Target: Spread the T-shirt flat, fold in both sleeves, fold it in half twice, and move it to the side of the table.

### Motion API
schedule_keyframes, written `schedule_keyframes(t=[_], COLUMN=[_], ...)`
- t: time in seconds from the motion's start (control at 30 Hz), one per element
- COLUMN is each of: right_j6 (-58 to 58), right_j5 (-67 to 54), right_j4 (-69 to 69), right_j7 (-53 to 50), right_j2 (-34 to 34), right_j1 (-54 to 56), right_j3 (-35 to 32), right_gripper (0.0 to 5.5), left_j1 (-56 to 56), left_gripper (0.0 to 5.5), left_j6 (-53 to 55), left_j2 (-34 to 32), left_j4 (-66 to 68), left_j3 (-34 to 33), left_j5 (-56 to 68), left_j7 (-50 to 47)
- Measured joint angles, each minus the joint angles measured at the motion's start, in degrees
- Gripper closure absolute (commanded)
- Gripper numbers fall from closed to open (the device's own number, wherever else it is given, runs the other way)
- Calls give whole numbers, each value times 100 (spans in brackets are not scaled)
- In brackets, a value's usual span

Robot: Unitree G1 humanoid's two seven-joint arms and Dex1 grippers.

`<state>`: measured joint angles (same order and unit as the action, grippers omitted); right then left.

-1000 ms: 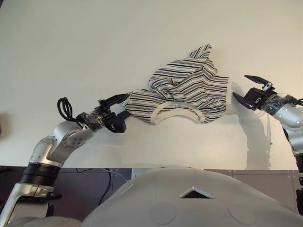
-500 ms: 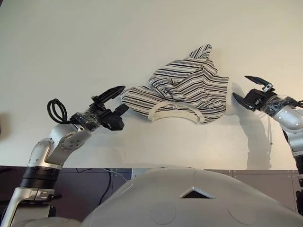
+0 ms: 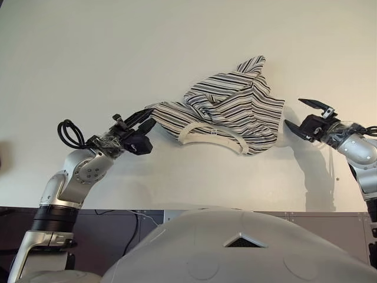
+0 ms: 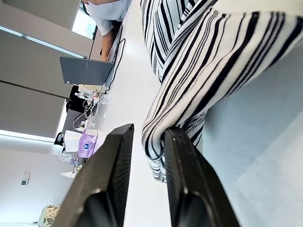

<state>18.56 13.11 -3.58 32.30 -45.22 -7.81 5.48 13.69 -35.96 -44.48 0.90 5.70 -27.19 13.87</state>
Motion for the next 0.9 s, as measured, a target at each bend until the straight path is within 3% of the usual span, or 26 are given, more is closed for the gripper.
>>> schedule_keyframes(t=[0.1, 0.3, 0.4, 0.57, 0.63, 0.77, 0.9], right_j6=[-162, -255, -123, -233, -256, -694, -1047], right_j5=[-102, -105, -237, -1086, -980, -297, 538], right_j4=[235, 733, 1001, 2016, 2132, 2428, 2969], right_j7=[166, 327, 874, 2155, 2101, 1209, 778], right_j2=[-2, -72, -626, -1225, -1019, 24, 460], right_j1=[-11, -236, -342, -710, -721, -820, -1434], right_j3=[-16, -72, -226, -85, 206, 703, 1289], right_gripper=[214, 214, 214, 214, 214, 214, 214], left_j1=[-13, -177, -262, -332, -268, 247, 408], left_gripper=[539, 539, 539, 539, 539, 539, 539], left_j6=[158, 531, 1234, 1889, 2069, 2158, 2321], left_j2=[67, 135, 405, 1008, 1099, 994, 710], left_j4=[20, 120, -73, -748, -939, -1320, -1554], left_j3=[39, -17, -390, -320, -276, -63, -356], left_j5=[73, 208, 494, 832, 897, 1190, 1639], left_j7=[114, 264, 158, 196, 308, 938, 1410])
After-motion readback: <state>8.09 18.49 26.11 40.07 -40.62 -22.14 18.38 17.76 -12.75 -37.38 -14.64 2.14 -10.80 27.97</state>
